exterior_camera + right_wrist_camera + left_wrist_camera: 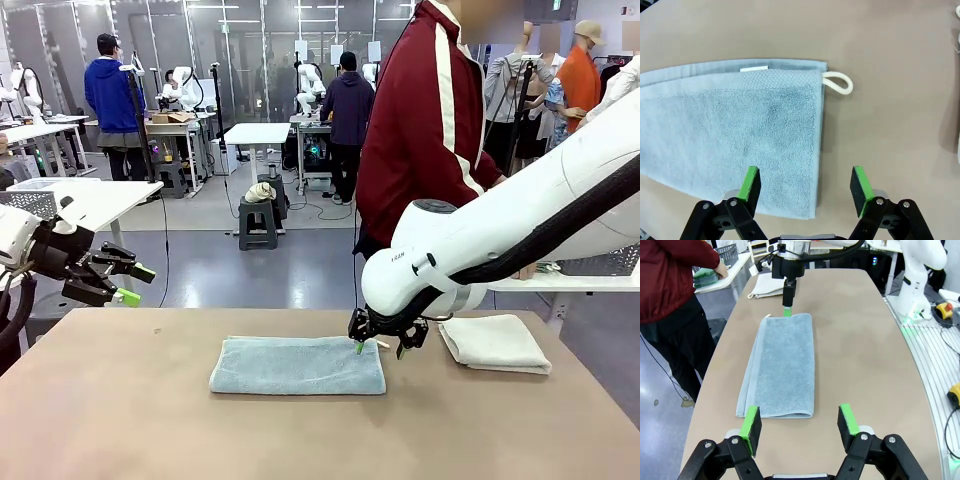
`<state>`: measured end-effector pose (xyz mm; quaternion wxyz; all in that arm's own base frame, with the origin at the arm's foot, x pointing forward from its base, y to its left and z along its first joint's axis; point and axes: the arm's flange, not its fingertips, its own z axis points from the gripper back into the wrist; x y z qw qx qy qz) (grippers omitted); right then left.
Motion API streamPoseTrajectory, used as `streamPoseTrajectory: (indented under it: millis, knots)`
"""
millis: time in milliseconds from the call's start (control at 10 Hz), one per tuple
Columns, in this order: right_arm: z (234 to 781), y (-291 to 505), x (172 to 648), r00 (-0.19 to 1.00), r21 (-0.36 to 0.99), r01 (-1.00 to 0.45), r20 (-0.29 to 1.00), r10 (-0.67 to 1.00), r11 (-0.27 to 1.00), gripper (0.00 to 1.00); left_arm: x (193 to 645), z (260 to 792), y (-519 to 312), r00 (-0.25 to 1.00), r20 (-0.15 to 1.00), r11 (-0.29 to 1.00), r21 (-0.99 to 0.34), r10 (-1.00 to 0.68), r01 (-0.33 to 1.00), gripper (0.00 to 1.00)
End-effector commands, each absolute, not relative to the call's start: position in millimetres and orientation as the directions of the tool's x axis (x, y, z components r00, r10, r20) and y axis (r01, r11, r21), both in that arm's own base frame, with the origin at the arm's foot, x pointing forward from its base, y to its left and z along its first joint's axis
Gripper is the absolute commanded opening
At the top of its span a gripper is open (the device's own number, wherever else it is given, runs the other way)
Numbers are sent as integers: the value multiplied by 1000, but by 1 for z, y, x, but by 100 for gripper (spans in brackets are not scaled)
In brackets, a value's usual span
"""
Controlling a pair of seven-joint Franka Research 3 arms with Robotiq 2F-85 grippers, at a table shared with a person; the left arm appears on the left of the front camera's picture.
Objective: Fold the towels and place them in the basket.
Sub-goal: When a person lays out a Towel with hook on the table, fold it in half twice.
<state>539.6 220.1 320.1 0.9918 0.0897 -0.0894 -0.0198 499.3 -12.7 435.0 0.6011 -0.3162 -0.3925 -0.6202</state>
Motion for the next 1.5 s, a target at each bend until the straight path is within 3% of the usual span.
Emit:
streamPoseTrajectory:
  millis: [0, 300, 400, 500, 600, 900, 1000, 1100, 1200, 1300, 1400]
  knots:
    - [312, 233, 548, 978, 156, 63, 186, -92, 986, 90, 498, 436, -13, -68, 871, 34, 97, -486, 995, 78]
    - [296, 238, 553, 982, 138, 69, 164, -91, 988, 90, 498, 436, -13, -68, 871, 34, 97, -486, 995, 78]
    - [293, 240, 554, 984, 140, 69, 154, -90, 988, 70, 498, 436, -13, -68, 871, 34, 97, -486, 995, 78]
    - [290, 241, 555, 983, 130, 64, 162, -85, 989, 70, 498, 436, -13, -68, 871, 34, 97, -486, 995, 78]
    - [290, 242, 555, 983, 133, 62, 165, -84, 989, 55, 498, 436, -13, -68, 871, 34, 97, -486, 995, 78]
    - [289, 244, 556, 984, 130, 64, 159, -85, 989, 55, 498, 436, -13, -68, 871, 34, 97, -486, 995, 78]
    - [290, 244, 556, 984, 131, 70, 153, -90, 989, 36, 498, 436, -13, -68, 871, 34, 97, -486, 995, 78]
    - [289, 244, 556, 984, 134, 72, 150, -92, 988, 35, 498, 436, -13, -68, 871, 34, 97, -486, 995, 78]
    - [290, 243, 556, 985, 138, 72, 146, -92, 988, 16, 498, 436, -13, -68, 871, 34, 97, -486, 995, 78]
    - [289, 242, 556, 986, 141, 72, 142, -92, 987, 33, 498, 436, -13, -68, 871, 34, 97, -486, 995, 78]
    - [290, 242, 556, 986, 145, 70, 140, -91, 987, 19, 498, 436, -13, -68, 871, 34, 97, -486, 995, 78]
